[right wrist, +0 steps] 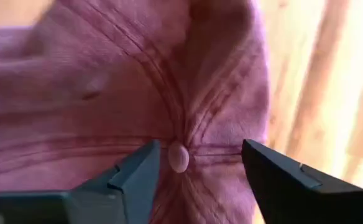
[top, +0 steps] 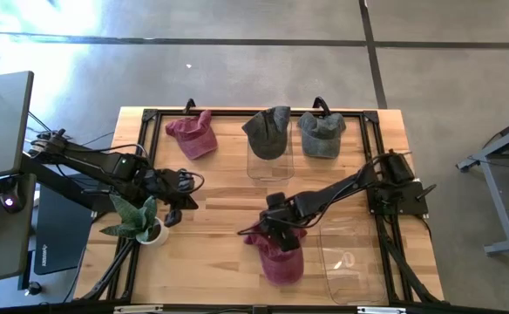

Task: Pick & Place hat
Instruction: Put the bottom red cap into the bottom transparent bin

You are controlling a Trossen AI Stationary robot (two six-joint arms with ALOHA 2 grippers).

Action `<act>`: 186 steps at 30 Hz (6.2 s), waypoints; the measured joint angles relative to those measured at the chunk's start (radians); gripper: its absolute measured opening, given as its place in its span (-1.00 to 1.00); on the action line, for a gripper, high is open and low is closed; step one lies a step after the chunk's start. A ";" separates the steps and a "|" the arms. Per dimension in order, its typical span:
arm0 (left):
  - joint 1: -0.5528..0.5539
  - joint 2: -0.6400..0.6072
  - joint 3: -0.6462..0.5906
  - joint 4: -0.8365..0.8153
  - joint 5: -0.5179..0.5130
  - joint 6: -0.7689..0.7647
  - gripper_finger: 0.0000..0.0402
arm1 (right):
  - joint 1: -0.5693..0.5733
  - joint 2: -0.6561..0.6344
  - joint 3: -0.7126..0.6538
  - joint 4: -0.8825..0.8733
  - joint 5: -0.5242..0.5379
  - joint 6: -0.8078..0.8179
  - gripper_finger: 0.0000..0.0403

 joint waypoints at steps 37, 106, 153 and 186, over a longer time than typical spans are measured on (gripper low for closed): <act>0.002 -0.125 0.000 0.011 0.064 0.109 -1.00 | -0.111 -0.221 0.393 0.039 -0.546 0.589 -0.82; 0.002 -0.233 0.000 -0.154 -0.043 0.063 -1.00 | -0.044 0.321 0.429 -0.042 -0.404 0.481 -0.49; 0.002 -0.147 0.000 -0.145 -0.044 0.034 -1.00 | -0.120 0.072 0.429 -0.284 -0.155 0.985 -0.05; 0.002 -0.148 0.000 -0.144 -0.005 0.026 -1.00 | -0.095 0.245 0.363 -0.077 -0.139 1.034 -0.98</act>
